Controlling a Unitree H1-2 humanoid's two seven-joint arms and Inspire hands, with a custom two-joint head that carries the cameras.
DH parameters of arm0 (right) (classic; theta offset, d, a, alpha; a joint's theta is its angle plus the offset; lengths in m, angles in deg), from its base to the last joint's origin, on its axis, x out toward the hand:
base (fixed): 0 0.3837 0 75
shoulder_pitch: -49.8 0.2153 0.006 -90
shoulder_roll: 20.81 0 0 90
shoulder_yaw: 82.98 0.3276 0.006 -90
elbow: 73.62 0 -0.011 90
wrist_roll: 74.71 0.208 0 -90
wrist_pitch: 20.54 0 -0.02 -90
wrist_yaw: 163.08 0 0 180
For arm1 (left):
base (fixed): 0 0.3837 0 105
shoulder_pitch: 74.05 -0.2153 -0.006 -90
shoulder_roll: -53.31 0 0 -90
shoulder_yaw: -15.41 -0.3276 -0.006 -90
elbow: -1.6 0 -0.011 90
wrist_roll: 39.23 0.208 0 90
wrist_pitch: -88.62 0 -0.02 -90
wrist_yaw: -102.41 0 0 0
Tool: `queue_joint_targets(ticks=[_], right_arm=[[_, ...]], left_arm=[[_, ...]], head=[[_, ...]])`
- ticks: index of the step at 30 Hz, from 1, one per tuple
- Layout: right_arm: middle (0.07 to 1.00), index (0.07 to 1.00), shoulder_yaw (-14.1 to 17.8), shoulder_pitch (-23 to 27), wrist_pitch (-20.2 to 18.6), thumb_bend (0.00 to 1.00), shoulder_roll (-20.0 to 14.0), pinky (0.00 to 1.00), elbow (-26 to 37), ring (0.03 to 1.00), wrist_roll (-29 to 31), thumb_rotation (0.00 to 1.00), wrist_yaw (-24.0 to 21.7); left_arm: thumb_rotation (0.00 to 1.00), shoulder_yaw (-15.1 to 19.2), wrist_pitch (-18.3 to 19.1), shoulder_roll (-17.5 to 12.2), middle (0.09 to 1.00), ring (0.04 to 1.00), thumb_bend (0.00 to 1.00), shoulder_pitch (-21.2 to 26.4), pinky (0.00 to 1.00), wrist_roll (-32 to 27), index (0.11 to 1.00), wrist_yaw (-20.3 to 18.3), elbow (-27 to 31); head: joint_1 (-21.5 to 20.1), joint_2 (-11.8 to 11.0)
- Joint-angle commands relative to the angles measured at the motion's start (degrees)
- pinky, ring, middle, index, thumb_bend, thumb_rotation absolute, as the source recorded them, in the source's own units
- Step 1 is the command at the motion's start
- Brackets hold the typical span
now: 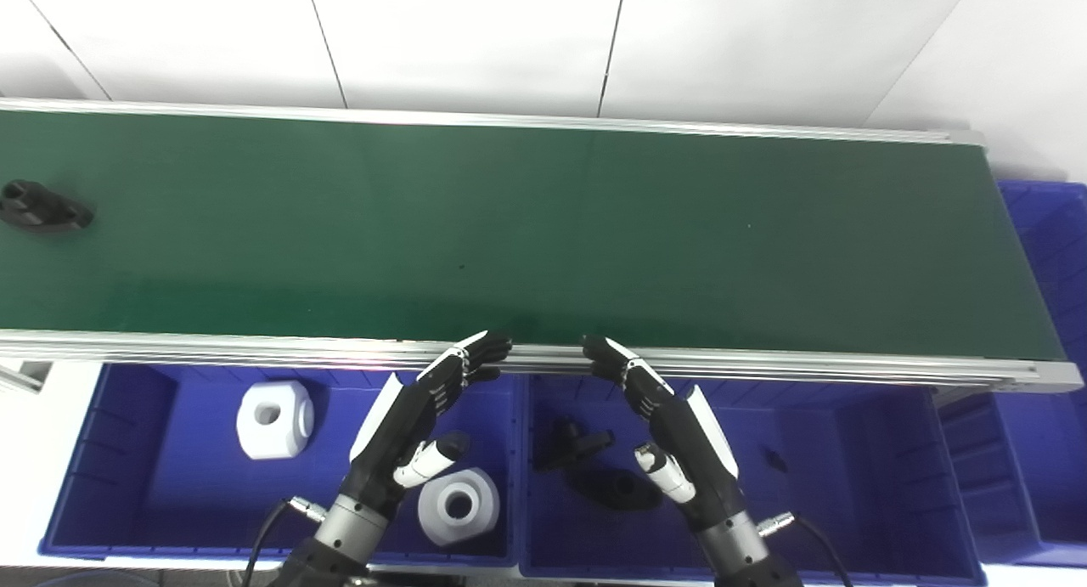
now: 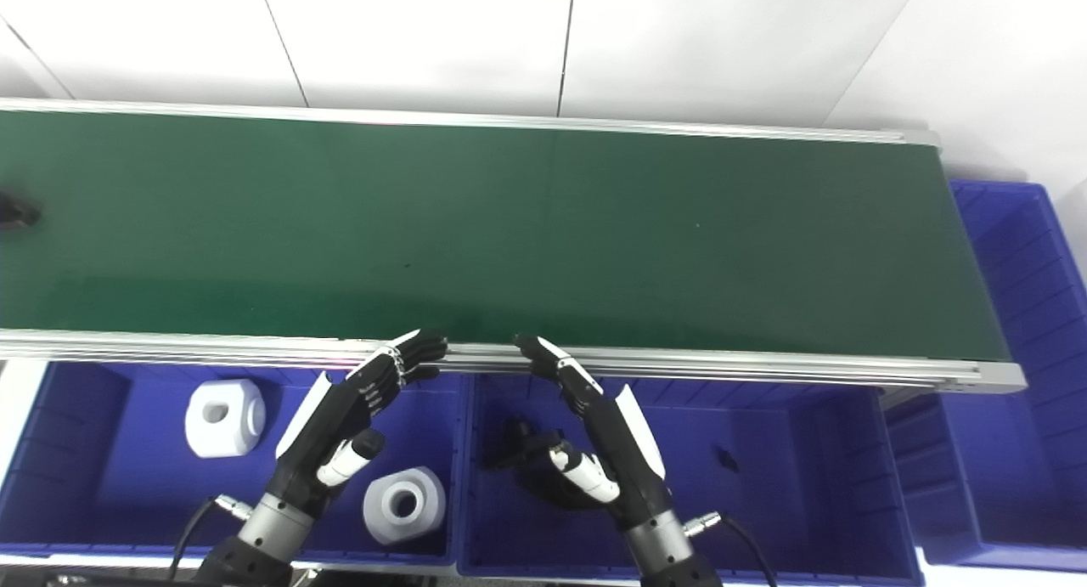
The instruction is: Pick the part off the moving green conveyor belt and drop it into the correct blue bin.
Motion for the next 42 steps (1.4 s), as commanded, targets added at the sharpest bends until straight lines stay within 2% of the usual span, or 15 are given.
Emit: queue_joint_targets(ticks=[1, 18, 42], right_arm=[[0.904, 0.865, -0.1, 0.07, 1.34, 0.82, 0.42, 0.86, 1.05, 0.902, 0.24, 0.96, 0.36], [0.902, 0.861, -0.13, -0.26, 1.34, 0.82, 0.55, 0.85, 0.88, 0.897, 0.05, 0.95, 0.67], [0.898, 0.864, -0.86, -0.16, 1.34, 0.81, 0.32, 0.84, 0.57, 0.89, -0.24, 0.94, 1.65]], left_arm=[[0.89, 0.07, -2.51, -0.27, 0.866, 0.874, 0.85, -0.25, 0.83, -0.43, 0.845, -0.36, 1.07], [0.9, -0.04, -2.51, -0.25, 0.857, 0.859, 0.86, -0.43, 0.81, 0.48, 0.84, 0.29, 1.11], [0.89, -0.1, -2.51, -0.4, 0.859, 0.863, 0.86, -0.46, 0.82, -0.22, 0.844, 0.01, 0.94]], head=[[0.0, -0.09], [-0.12, -1.01], [-0.38, -1.2]])
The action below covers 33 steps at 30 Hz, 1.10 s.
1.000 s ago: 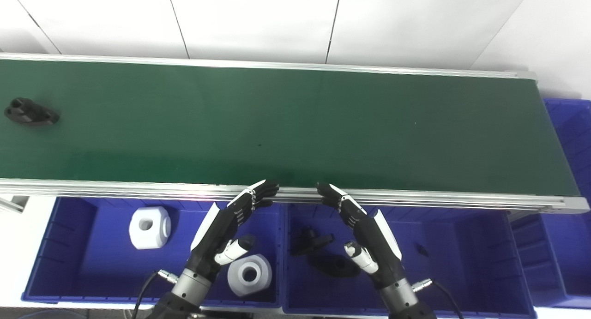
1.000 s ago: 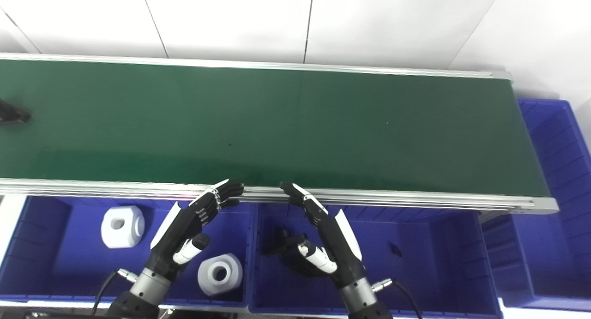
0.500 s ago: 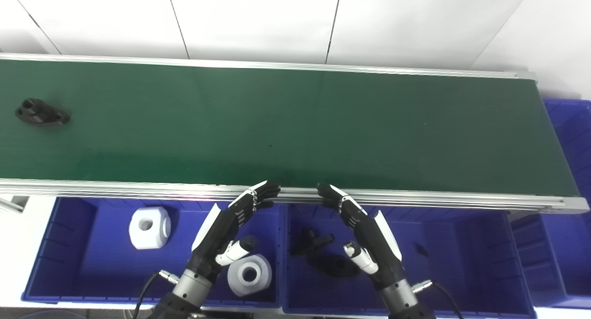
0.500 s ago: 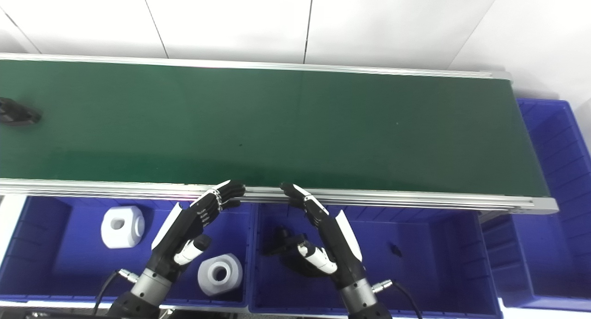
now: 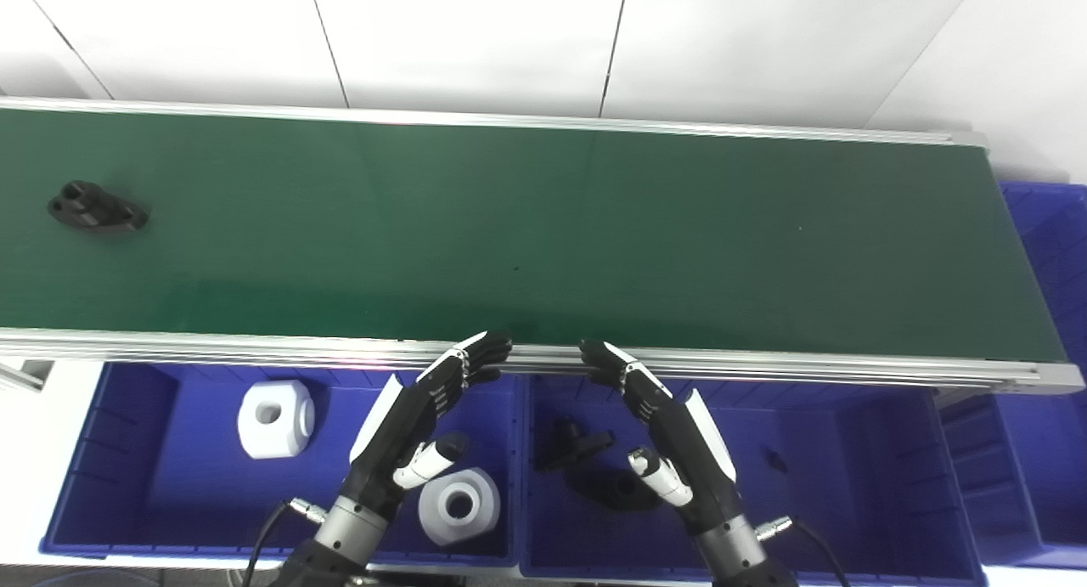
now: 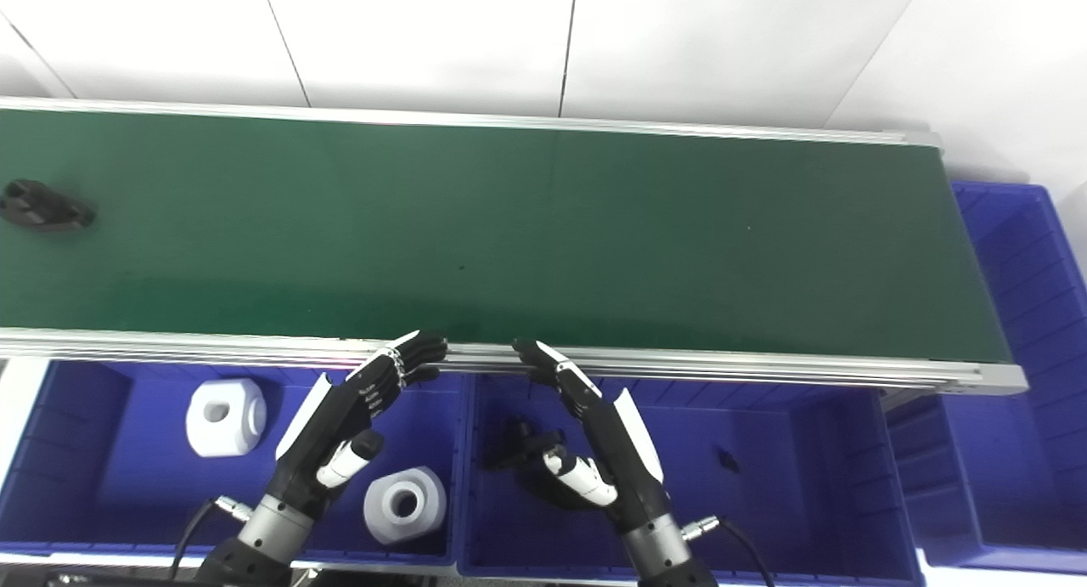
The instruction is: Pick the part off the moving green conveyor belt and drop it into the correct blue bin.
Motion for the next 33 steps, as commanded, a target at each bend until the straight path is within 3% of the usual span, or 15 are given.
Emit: queue_joint_targets(ticks=[1, 33], right_arm=[[0.898, 0.864, -0.1, 0.03, 1.34, 0.81, 0.3, 0.84, 0.94, 0.889, 0.64, 0.94, 0.5], [0.895, 0.866, -0.08, -0.03, 1.34, 0.8, 0.41, 0.83, 1.05, 0.887, 0.34, 0.95, 0.68]], left_arm=[[0.89, 0.01, -2.5, -0.21, 0.859, 0.863, 0.86, -0.35, 0.82, 0.33, 0.844, 0.01, 1.01], [0.89, -0.12, -2.5, -0.5, 0.862, 0.866, 0.86, -0.09, 0.82, 0.32, 0.848, -0.18, 1.0]], head=[[0.04, 0.03], [-0.16, 0.04]])
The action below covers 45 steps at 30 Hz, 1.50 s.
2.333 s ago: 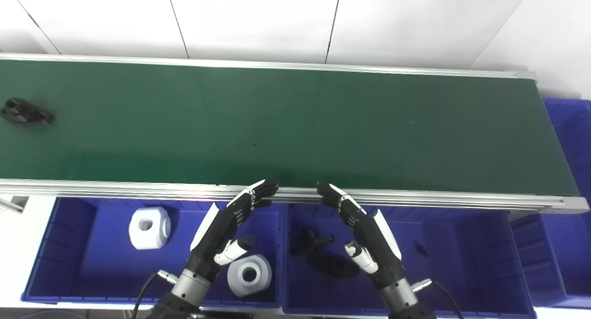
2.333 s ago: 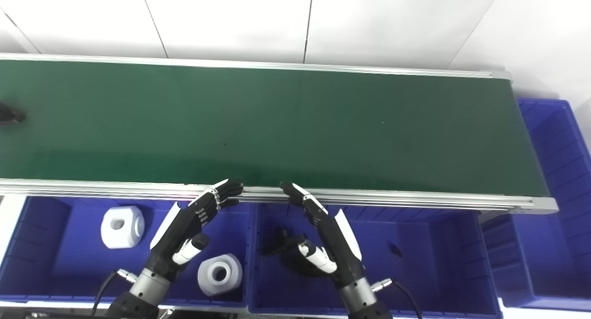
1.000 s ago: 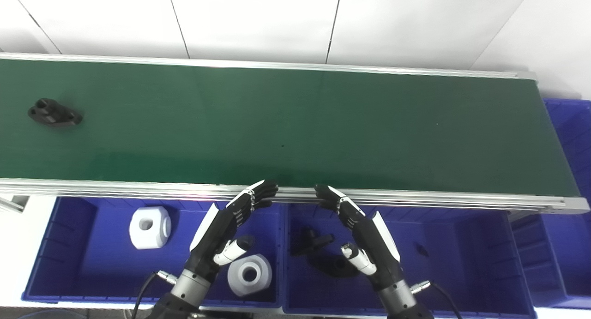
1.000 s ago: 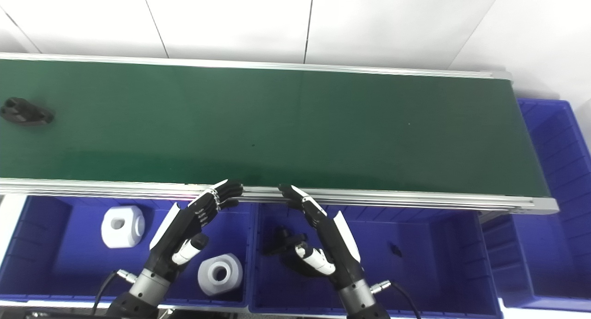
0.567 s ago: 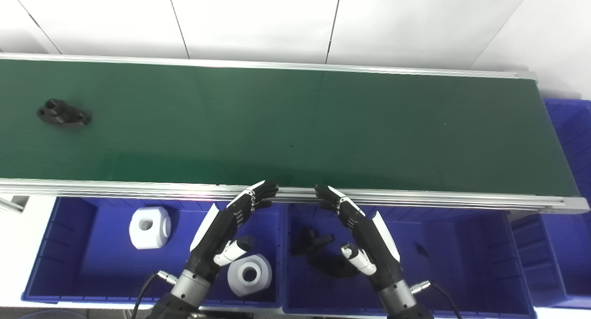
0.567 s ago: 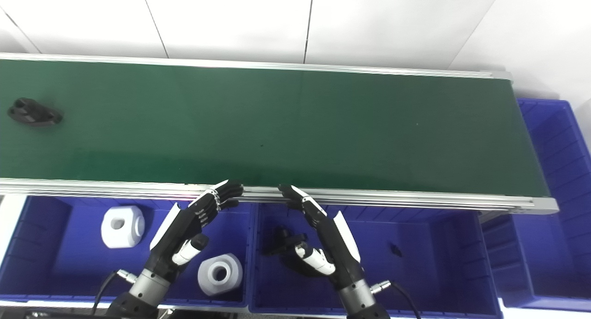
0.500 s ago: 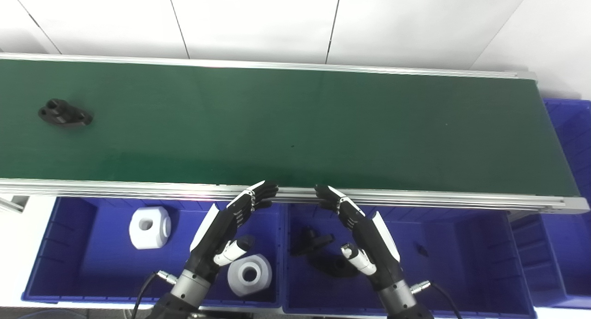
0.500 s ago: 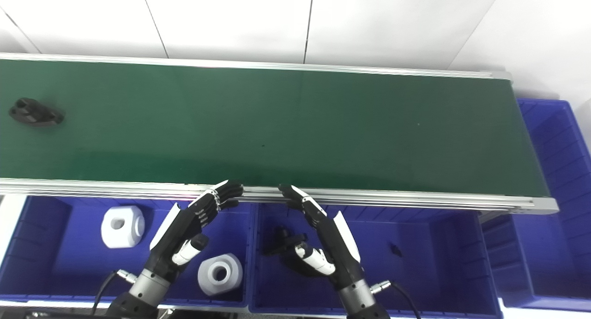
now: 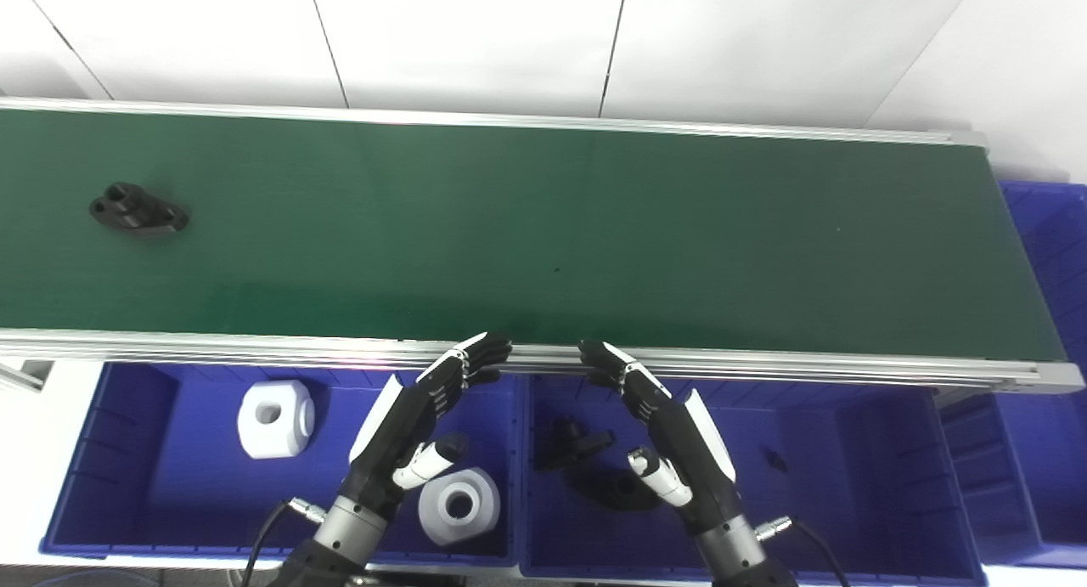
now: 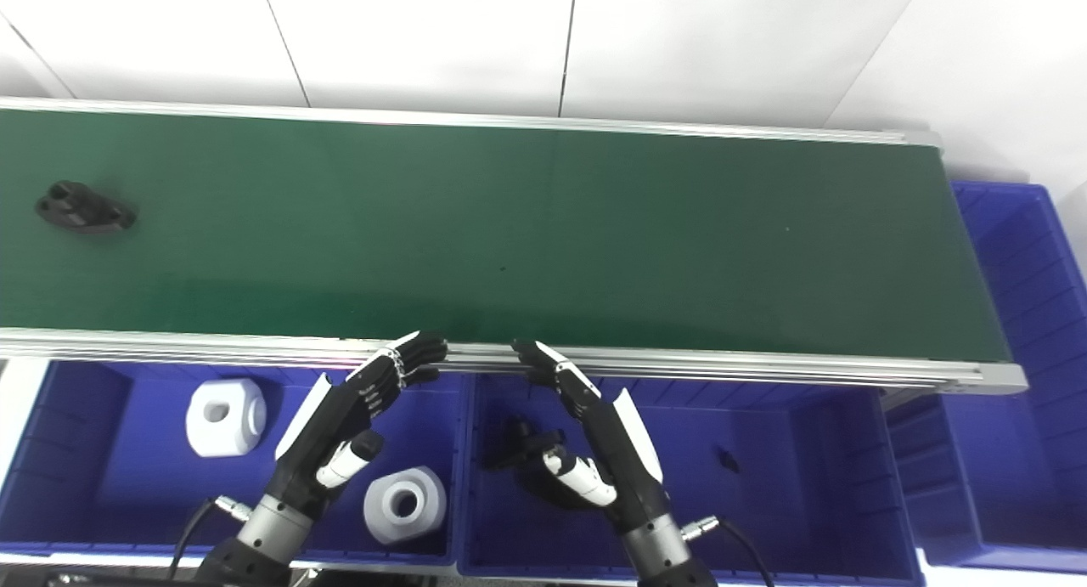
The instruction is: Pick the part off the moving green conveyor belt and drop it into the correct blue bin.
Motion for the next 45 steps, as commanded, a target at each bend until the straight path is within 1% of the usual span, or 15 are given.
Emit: queue_joint_targets(ticks=[1, 9, 11, 14, 15, 16, 17, 18, 21, 22, 23, 28, 29, 34, 45], right_arm=[[0.894, 0.866, -0.08, -0.02, 1.34, 0.81, 0.4, 0.83, 1.05, 0.885, 0.37, 0.95, 0.72], [0.895, 0.865, -0.02, 0.01, 1.34, 0.81, 0.47, 0.83, 0.88, 0.888, 0.63, 0.94, 0.58], [0.895, 0.865, -0.05, 0.08, 1.34, 0.81, 0.49, 0.83, 0.61, 0.887, 0.77, 0.94, 0.56], [0.894, 0.864, -0.29, 0.31, 1.34, 0.81, 0.37, 0.83, -0.21, 0.885, 0.59, 0.94, 0.77], [0.895, 0.864, -0.41, 0.45, 1.34, 0.81, 0.28, 0.83, -0.76, 0.885, 0.62, 0.94, 0.89], [0.896, 0.857, -0.5, 0.55, 1.34, 0.81, 0.21, 0.84, -1.13, 0.886, 0.66, 0.93, 1.0], [0.896, 0.854, -0.6, 0.7, 1.34, 0.81, 0.14, 0.85, -1.73, 0.886, 0.69, 0.93, 1.16], [0.894, 0.848, -0.7, 0.8, 1.34, 0.81, 0.08, 0.84, -2.12, 0.883, 0.7, 0.93, 1.32], [0.884, 0.839, -1.18, 1.38, 1.34, 0.82, -0.1, 0.83, -3.83, 0.874, 0.48, 0.93, 2.26], [0.878, 0.836, -1.36, 1.56, 1.34, 0.83, -0.18, 0.81, -4.27, 0.867, 0.42, 0.93, 2.57], [0.876, 0.835, -1.46, 1.77, 1.34, 0.83, -0.21, 0.81, -4.84, 0.865, 0.58, 0.93, 2.64], [0.863, 0.824, -1.87, 2.86, 1.34, 0.87, -0.46, 0.79, -7.36, 0.856, 1.26, 0.91, 2.74], [0.862, 0.821, -1.93, 3.04, 1.34, 0.86, -0.49, 0.79, -7.69, 0.853, 1.34, 0.91, 2.85], [0.858, 0.811, -2.07, 4.11, 1.34, 0.85, -0.68, 0.78, -9.79, 0.852, 1.94, 0.89, 2.71], [0.848, 0.798, -2.02, 4.98, 1.34, 0.87, -0.75, 0.75, -12.05, 0.839, 2.06, 0.89, 2.53]], left_arm=[[0.9, -0.08, -2.5, -0.29, 0.859, 0.861, 0.86, -0.18, 0.82, 0.43, 0.846, -0.09, 1.07], [0.89, -0.01, -2.5, -0.16, 0.858, 0.863, 0.85, -0.17, 0.82, 0.61, 0.846, 0.1, 0.99], [0.9, -0.1, -2.5, -0.34, 0.859, 0.863, 0.86, -0.1, 0.82, 0.85, 0.849, 0.13, 0.83], [0.91, -0.15, -2.5, -0.38, 0.86, 0.864, 0.86, -0.09, 0.82, 0.97, 0.849, 0.23, 0.3], [0.91, -0.25, -2.5, -0.37, 0.86, 0.864, 0.86, -0.01, 0.82, 1.11, 0.848, 0.48, -0.31], [0.91, -0.34, -2.5, -0.36, 0.857, 0.855, 0.85, 0.06, 0.8, 1.22, 0.836, 0.67, -0.74], [0.91, -0.51, -2.5, -0.4, 0.856, 0.852, 0.85, 0.3, 0.8, 1.03, 0.832, 0.6, -1.57], [0.9, -0.65, -2.5, -0.44, 0.857, 0.852, 0.84, 0.48, 0.8, 0.87, 0.832, 0.55, -2.13], [0.89, -0.6, -2.5, -0.08, 0.856, 0.853, 0.85, 0.79, 0.8, 0.08, 0.834, 0.17, -3.96], [0.86, -0.49, -2.5, 0.11, 0.852, 0.853, 0.86, 0.86, 0.81, -0.3, 0.83, -0.04, -4.44], [0.86, -0.55, -2.5, 0.19, 0.851, 0.853, 0.87, 1.19, 0.81, -0.29, 0.829, 0.02, -5.12], [0.85, -1.23, -2.51, 0.22, 0.83, 0.83, 0.86, 2.63, 0.76, 0.98, 0.811, 1.63, -7.43], [0.85, -1.46, -2.51, 0.19, 0.827, 0.826, 0.86, 2.84, 0.76, 1.25, 0.807, 2.07, -7.71], [0.85, -2.87, -2.51, -0.32, 0.82, 0.81, 0.86, 4.16, 0.73, 2.15, 0.799, 3.89, -9.74], [0.86, -7.5, -2.51, -2.56, 0.797, 0.78, 0.84, 6.72, 0.69, 3.97, 0.781, 10.63, -12.23]], head=[[0.02, 0.04], [0.04, 0.03], [-0.08, -0.49], [0.17, -2.57], [0.37, -4.29], [0.37, -4.29], [0.57, -5.92], [0.57, -5.92], [1.03, -8.87], [1.03, -8.87], [1.36, -10.17], [2.47, -13.01], [2.47, -13.01], [3.44, -15.4], [4.73, -17.38]])
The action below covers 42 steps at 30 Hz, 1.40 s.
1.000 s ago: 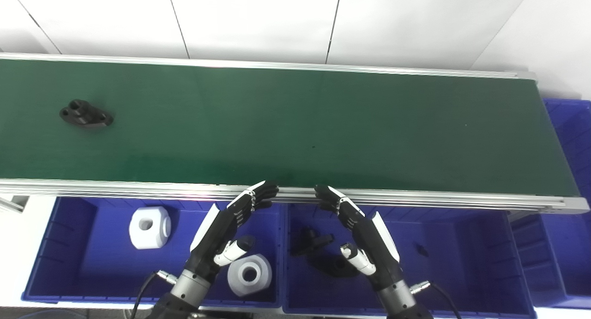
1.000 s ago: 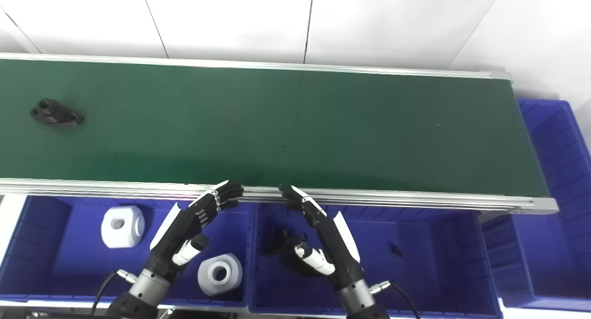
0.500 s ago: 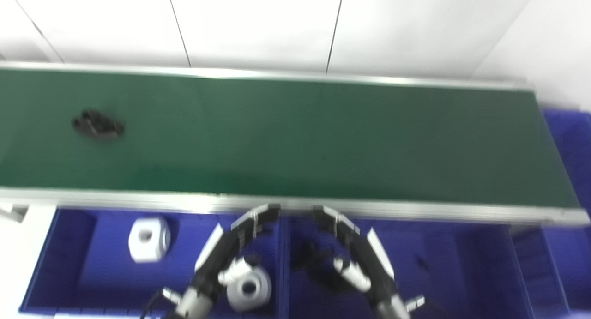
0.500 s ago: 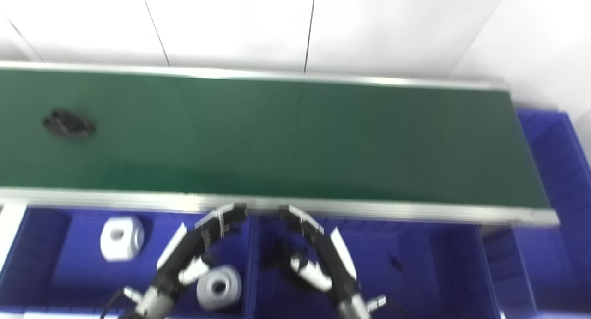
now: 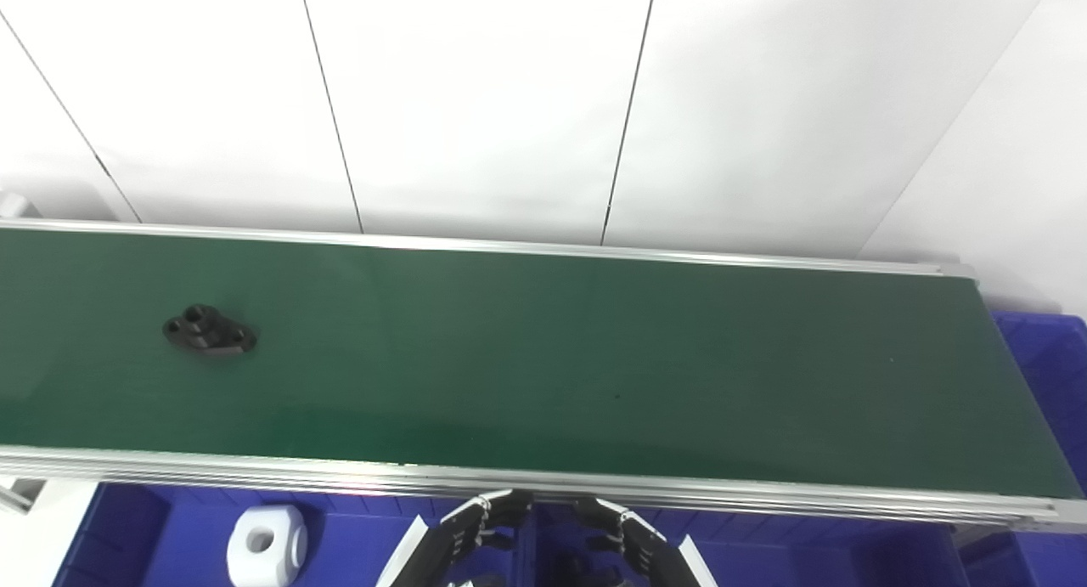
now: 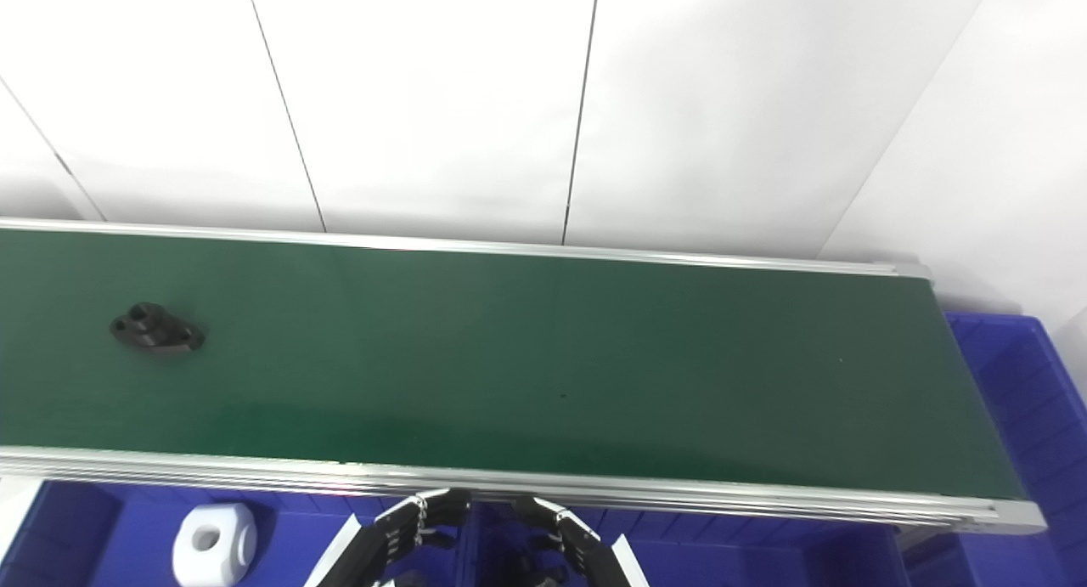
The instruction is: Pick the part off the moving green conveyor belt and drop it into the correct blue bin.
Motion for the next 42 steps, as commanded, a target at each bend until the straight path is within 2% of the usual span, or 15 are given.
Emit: queue_joint_targets(ticks=[1, 5, 12, 20, 22, 28, 34, 38, 42], right_arm=[[0.848, 0.798, -0.15, 0.64, 1.34, 0.87, 0.08, 0.75, 0.47, 0.839, 0.47, 0.89, 0.15], [0.852, 0.8, -0.16, 0.96, 1.34, 0.86, -0.06, 0.76, -0.31, 0.844, 0.51, 0.89, 0.07], [0.852, 0.8, 0.99, 1.43, 1.34, 0.85, 0.16, 0.75, -2.22, 0.842, 1.63, 0.9, -0.88], [0.844, 0.786, 3.81, 0.77, 1.34, 0.85, 1.29, 0.75, -1.66, 0.838, 3.1, 0.88, -4.47], [0.847, 0.794, 3.82, 0.67, 1.34, 0.85, 1.15, 0.73, -1.55, 0.837, 2.29, 0.89, -3.9], [0.852, 0.8, 3.35, 0.58, 1.34, 0.83, 0.16, 0.73, -0.26, 0.839, 1.76, 0.88, -3.92], [0.857, 0.805, 4.38, -0.23, 1.34, 0.82, -0.56, 0.73, 3.53, 0.846, 3.52, 0.84, -8.41], [0.85, 0.792, 3.82, -0.72, 1.34, 0.8, -2.08, 0.68, 9.76, 0.824, 2.57, 0.79, -8.44], [0.849, 0.789, 4.35, -1.72, 1.34, 0.81, -1.83, 0.66, 17.46, 0.818, 3.31, 0.74, -8.92]], left_arm=[[0.86, -0.94, -2.1, -0.7, 0.795, 0.779, 0.84, 0.73, 0.69, 0.3, 0.78, 1.97, 0.34], [0.87, -2.6, -2.1, -1.35, 0.791, 0.772, 0.85, 1.55, 0.68, 0.82, 0.776, 4.39, -0.66], [0.87, -5.6, -2.1, -1.99, 0.779, 0.754, 0.86, 3.17, 0.65, 1.46, 0.759, 8.19, -2.72], [0.87, -6.92, -2.1, -2.38, 0.788, 0.774, 0.88, 3.56, 0.69, 0.8, 0.767, 8.9, -2.97], [0.87, -7.13, -2.1, -2.41, 0.78, 0.759, 0.86, 3.48, 0.66, 1.31, 0.757, 9.55, -2.4], [0.89, -8.22, -2.1, -2.71, 0.78, 0.758, 0.85, 3.85, 0.65, 2.18, 0.757, 11.26, -2.45], [0.88, -9.16, -2.1, -3.07, 0.78, 0.759, 0.85, 3.84, 0.65, 1.79, 0.757, 12.14, -1.92], [0.88, -9.94, -2.1, -3.62, 0.782, 0.762, 0.85, 4.29, 0.66, 2.1, 0.758, 12.9, -2.26], [0.89, -10.46, -2.1, -4.1, 0.778, 0.752, 0.84, 4.6, 0.65, 2.76, 0.751, 14.1, -2.37]], head=[[0.25, -0.39], [0.94, -1.15], [4.63, -3.67], [4.86, -2.64], [4.82, -2.58], [5.37, -2.66], [5.76, -2.21], [5.94, -2.19], [5.77, -2.31]])
